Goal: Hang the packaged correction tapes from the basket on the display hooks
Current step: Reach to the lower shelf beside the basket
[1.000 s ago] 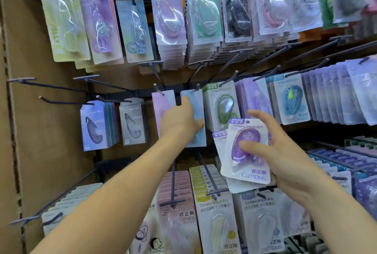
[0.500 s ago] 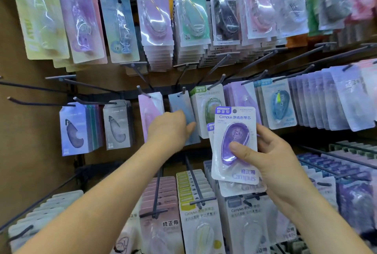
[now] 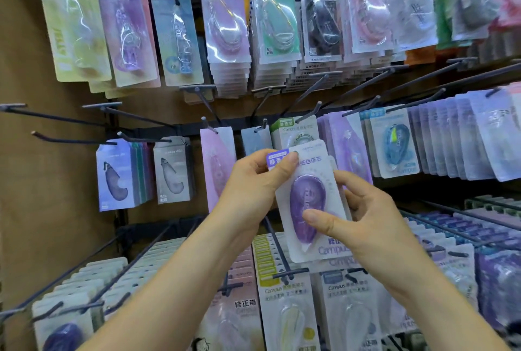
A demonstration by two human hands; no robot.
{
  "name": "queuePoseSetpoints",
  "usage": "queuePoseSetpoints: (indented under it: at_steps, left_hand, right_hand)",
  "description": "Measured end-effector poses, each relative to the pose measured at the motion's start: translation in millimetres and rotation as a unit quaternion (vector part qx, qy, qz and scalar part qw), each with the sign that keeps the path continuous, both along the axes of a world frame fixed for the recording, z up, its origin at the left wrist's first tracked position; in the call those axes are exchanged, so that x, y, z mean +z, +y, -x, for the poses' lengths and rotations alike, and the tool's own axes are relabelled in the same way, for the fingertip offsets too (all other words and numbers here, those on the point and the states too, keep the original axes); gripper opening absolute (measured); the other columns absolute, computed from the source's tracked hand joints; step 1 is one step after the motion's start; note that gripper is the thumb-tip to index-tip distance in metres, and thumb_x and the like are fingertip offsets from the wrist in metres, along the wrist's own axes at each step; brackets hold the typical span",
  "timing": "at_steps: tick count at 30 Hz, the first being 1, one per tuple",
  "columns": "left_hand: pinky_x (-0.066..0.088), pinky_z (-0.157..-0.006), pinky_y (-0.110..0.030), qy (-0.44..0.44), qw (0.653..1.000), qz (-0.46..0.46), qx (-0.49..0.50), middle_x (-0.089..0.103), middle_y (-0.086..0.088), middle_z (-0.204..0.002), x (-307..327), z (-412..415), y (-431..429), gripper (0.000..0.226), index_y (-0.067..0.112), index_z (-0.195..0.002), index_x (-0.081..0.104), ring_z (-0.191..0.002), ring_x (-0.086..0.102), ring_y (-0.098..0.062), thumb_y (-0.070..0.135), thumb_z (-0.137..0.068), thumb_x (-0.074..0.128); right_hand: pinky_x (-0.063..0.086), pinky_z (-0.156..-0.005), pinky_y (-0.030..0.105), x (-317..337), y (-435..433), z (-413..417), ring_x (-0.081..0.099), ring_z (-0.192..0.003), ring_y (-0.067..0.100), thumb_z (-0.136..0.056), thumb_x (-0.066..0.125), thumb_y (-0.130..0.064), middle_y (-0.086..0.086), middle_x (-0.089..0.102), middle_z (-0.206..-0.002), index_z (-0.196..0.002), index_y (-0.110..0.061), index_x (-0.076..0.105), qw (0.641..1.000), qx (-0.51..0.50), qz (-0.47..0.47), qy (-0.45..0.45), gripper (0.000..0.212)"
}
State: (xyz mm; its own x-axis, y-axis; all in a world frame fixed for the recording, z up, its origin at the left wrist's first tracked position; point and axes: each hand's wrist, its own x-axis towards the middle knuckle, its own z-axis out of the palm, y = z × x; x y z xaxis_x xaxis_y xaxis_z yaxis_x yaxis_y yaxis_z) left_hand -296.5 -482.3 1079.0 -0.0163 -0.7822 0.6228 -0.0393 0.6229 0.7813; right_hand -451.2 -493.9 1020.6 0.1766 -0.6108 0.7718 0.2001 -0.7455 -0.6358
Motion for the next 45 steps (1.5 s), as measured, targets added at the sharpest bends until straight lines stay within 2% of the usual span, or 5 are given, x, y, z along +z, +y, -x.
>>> queuePoseSetpoints:
  at_steps: [9,17,24,35,45]
  left_hand:
    - [0.056,-0.055,-0.027,0.113,0.994,-0.007,0.000,0.075,-0.002,-0.080,1,-6,16,0.010,0.013,-0.096,0.070,-0.068,0.071,-0.013,0.018,-0.095,0.061]
    - [0.052,-0.052,-0.026,0.149,0.979,0.084,0.115,0.071,0.002,-0.078,8,-39,32,0.013,0.022,-0.092,0.067,-0.067,0.068,-0.009,0.017,-0.099,0.057]
    - [0.046,-0.071,-0.013,-0.134,0.931,0.183,0.287,0.071,0.010,-0.084,-2,-71,45,0.038,0.029,-0.076,0.073,-0.078,0.064,-0.002,-0.002,-0.092,0.058]
    - [0.058,-0.084,-0.043,-0.005,0.995,0.019,0.094,0.077,-0.009,-0.087,-29,-37,66,0.034,0.020,-0.082,0.081,-0.088,0.074,-0.028,-0.004,-0.090,0.060]
    - [0.058,-0.066,-0.027,0.015,0.994,0.011,0.112,0.077,-0.002,-0.077,-35,-25,66,0.010,0.017,-0.074,0.080,-0.076,0.074,-0.018,0.020,-0.082,0.075]
  right_hand:
    - [0.058,-0.085,0.026,4,3,15,0.073,-0.098,0.015,-0.075,0.073,-0.015,-0.002,0.077,-0.102,-0.107,-0.019,0.075,0.996,0.025,-0.039,0.074,0.032]
    - [0.048,-0.073,0.006,13,14,3,0.068,-0.080,-0.002,-0.083,0.073,-0.014,-0.013,0.077,-0.083,-0.086,-0.030,0.077,0.992,-0.108,0.038,-0.061,0.017]
    - [0.058,-0.065,0.027,19,23,3,0.071,-0.087,0.017,-0.071,0.068,-0.007,0.006,0.074,-0.111,-0.128,-0.030,0.057,0.981,0.115,-0.038,-0.152,0.063]
    - [0.059,-0.063,0.026,10,33,-53,0.070,-0.085,0.016,-0.079,0.065,-0.005,0.013,0.069,-0.112,-0.129,-0.007,0.054,0.902,0.178,-0.151,-0.364,0.051]
    - [0.055,-0.090,0.055,-4,44,-28,0.068,-0.107,0.035,-0.069,0.075,-0.012,0.006,0.074,-0.106,-0.122,-0.017,0.047,0.922,0.023,-0.128,-0.365,0.060]
